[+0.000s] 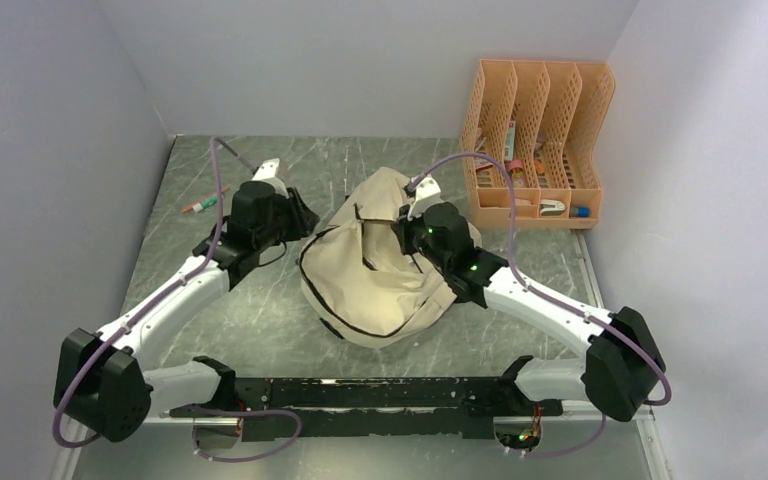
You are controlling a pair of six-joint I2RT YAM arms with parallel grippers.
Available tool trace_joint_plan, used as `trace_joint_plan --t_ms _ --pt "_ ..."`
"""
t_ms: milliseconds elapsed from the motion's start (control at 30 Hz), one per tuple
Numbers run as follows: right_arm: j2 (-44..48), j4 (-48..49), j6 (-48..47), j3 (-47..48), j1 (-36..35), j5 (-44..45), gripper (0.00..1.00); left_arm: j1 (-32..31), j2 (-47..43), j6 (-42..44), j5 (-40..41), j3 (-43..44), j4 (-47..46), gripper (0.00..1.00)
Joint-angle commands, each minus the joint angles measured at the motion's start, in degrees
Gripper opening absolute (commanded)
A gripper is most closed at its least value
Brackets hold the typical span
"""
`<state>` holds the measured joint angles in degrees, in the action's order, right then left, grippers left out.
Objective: Pack the student bag
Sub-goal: Place the stationery in the student bag, then pick up the stationery from the center of the board.
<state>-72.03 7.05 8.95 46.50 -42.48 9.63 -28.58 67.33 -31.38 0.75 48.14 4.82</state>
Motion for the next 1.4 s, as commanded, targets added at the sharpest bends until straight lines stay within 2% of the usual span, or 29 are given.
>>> trace_joint_plan --t_ms 0,267,600,900,1200,1367 --pt "3.1 1.7 0.1 -0.9 -0.2 3.2 0.0 4.5 1.6 4.0 4.0 3.7 8.6 0.39" --pt "7.2 -1.1 -1.8 -1.9 1.5 7.3 0.0 5.7 12.1 7.2 7.3 9.4 18.4 0.38" --pt "11.5 -5.7 -3.5 -0.4 6.8 6.8 0.0 5.7 17.0 12.4 6.1 11.3 20.0 0.45" --pt "11.2 -6.8 -3.2 0.1 8.7 4.7 0.0 5.6 24.9 16.5 5.9 16.0 23.2 0.57" --pt "12.0 -6.9 -2.4 -0.8 9.3 3.8 0.0 5.6 33.7 20.3 3.4 22.3 24.6 0.59" --pt "11.7 -6.9 -2.0 -0.6 9.5 3.1 0.0 5.6 37.6 20.4 4.6 24.7 26.8 0.57"
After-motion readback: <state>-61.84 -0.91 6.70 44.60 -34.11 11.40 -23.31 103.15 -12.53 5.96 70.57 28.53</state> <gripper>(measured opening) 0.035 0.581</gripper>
